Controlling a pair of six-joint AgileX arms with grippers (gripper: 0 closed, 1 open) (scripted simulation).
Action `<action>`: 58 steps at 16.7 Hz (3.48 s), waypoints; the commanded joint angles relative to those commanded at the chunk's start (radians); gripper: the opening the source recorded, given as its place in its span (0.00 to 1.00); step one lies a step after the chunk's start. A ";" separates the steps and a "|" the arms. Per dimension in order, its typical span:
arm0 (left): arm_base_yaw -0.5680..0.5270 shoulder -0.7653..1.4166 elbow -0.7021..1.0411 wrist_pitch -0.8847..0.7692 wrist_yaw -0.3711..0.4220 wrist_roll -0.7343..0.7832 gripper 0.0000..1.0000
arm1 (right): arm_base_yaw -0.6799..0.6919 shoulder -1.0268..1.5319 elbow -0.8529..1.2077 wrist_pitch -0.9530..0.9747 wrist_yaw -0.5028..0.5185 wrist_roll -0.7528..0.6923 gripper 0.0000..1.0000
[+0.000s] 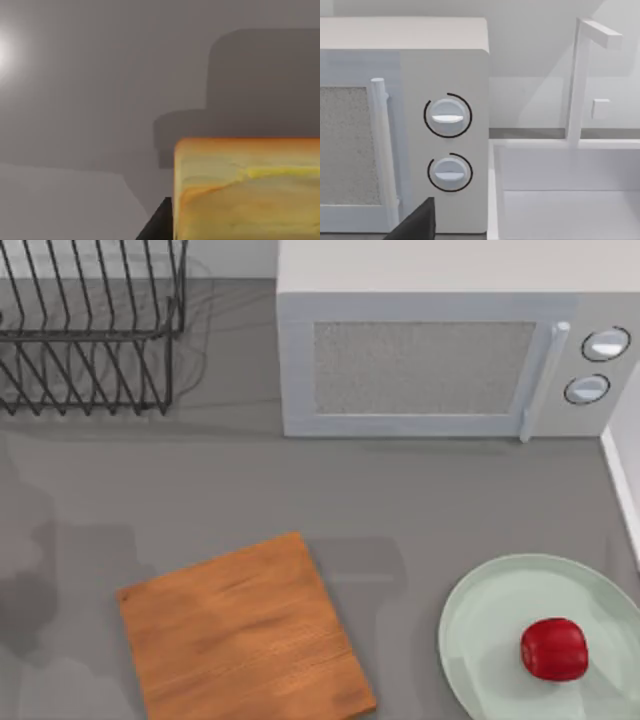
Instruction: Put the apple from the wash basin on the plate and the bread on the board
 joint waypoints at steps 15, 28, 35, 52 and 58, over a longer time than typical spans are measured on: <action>-0.005 -0.122 0.191 -0.325 -0.002 -0.029 0.00 | 0.000 0.000 0.000 0.000 0.000 0.000 1.00; -0.193 -0.035 0.107 -0.256 -0.036 -1.116 0.00 | 0.000 0.000 0.000 0.000 0.000 0.000 1.00; -0.425 0.001 0.065 -0.250 -0.032 -1.951 0.00 | 0.000 0.000 0.000 0.000 0.000 0.000 1.00; -0.973 -0.067 0.143 -0.232 -0.018 -3.040 0.00 | 0.000 0.000 0.000 0.000 0.000 0.000 1.00; -0.981 -0.069 0.145 -0.231 -0.018 -3.050 0.00 | 0.000 0.000 0.000 0.000 0.000 0.000 1.00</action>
